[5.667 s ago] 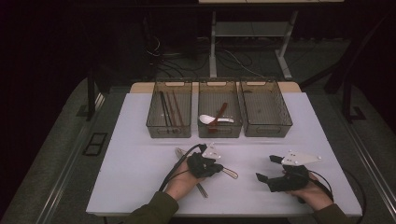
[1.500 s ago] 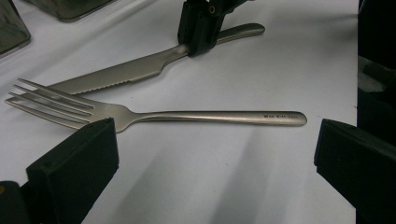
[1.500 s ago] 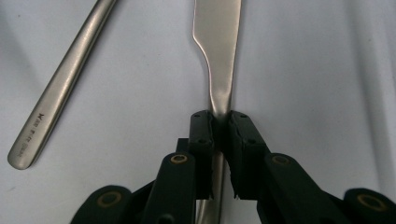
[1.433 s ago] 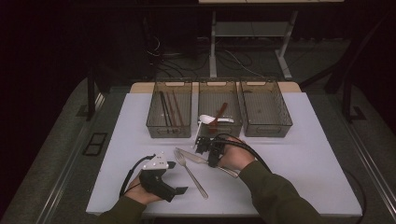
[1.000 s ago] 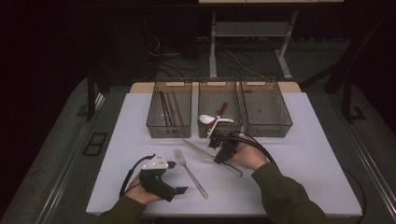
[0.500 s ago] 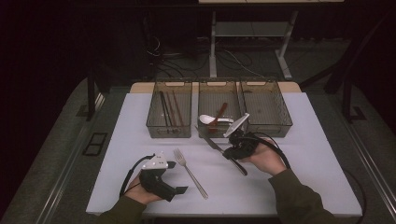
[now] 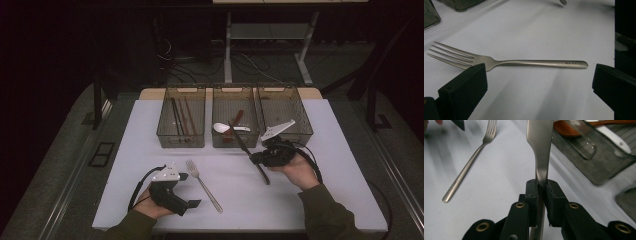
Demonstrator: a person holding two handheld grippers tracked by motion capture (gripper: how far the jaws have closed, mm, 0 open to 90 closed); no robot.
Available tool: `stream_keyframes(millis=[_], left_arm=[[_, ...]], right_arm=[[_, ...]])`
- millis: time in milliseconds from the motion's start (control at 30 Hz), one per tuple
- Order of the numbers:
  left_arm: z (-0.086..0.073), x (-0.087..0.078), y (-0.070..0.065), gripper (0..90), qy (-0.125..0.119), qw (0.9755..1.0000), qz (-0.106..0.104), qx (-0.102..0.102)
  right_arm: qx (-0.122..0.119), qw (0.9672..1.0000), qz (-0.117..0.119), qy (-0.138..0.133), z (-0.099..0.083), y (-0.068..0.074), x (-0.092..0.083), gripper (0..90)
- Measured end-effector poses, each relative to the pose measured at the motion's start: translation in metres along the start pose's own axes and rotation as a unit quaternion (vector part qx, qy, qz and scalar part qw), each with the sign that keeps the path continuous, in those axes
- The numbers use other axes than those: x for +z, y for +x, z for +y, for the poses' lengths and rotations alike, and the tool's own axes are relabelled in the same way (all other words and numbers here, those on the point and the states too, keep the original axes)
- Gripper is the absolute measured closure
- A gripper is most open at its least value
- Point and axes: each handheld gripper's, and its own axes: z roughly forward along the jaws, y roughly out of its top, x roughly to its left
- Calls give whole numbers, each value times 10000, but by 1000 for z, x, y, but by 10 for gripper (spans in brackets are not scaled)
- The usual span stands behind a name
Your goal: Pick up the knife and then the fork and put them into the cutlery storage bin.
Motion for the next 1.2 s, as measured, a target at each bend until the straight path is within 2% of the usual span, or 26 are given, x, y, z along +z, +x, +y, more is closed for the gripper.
stream_keyframes(millis=[300,600,767,967,1200], left_arm=[[0,0,0,0,-6,10000,-5,-29],[0,1,1,0,-2,10000,-5,-15],[-1,1,2,0,-8,10000,-5,-37],[0,1,1,0,-22,10000,-28,-66],[0,1,1,0,-8,10000,-21,-67]], right_arm=[[243,9987,-89,-435,-2,-12,-20,809],[448,9951,-290,-838,-1,-23,-47,809],[577,9912,-431,-1108,2,-33,-65,809],[718,9858,-723,-1334,11,-52,-85,809],[834,9785,-1179,-1475,25,-76,-102,809]])
